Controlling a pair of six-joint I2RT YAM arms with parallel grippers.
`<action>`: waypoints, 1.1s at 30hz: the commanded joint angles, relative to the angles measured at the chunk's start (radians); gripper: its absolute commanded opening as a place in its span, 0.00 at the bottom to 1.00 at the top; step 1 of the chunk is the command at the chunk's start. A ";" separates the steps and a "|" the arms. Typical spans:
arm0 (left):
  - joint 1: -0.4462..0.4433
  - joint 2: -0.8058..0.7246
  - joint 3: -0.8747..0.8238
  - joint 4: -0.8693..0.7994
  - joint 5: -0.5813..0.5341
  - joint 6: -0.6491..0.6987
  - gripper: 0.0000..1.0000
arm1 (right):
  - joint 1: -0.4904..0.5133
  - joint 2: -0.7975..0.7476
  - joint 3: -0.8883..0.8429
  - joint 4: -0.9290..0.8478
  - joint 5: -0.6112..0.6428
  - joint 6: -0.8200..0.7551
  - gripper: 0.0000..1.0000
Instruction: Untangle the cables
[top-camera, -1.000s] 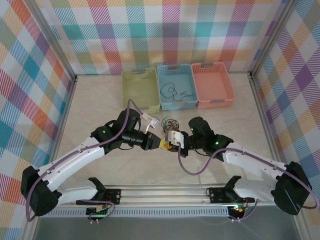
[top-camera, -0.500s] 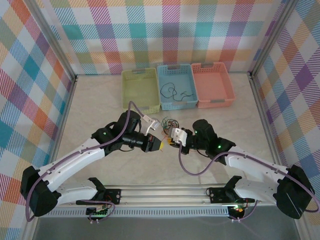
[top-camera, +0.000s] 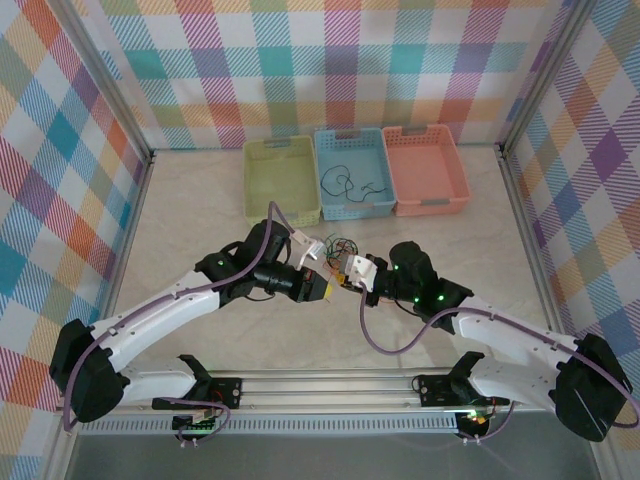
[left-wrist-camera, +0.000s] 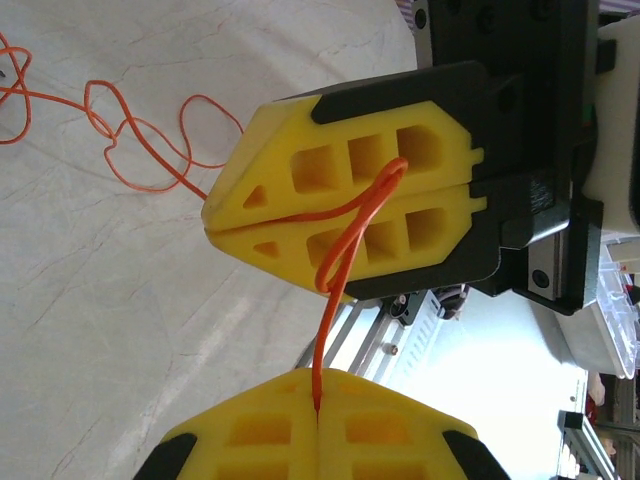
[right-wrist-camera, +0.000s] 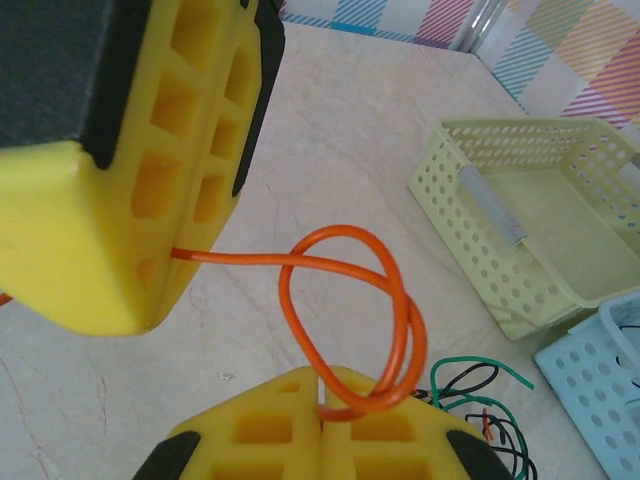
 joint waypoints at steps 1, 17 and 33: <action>-0.009 0.012 0.045 0.018 0.017 0.022 0.00 | -0.003 -0.018 -0.015 0.057 0.008 -0.011 0.00; -0.008 0.104 0.108 0.032 0.023 0.037 0.00 | -0.003 -0.039 -0.051 0.104 -0.025 -0.038 0.00; 0.016 -0.108 0.181 -0.290 -0.222 0.074 0.84 | -0.004 -0.031 -0.038 0.072 -0.031 -0.048 0.00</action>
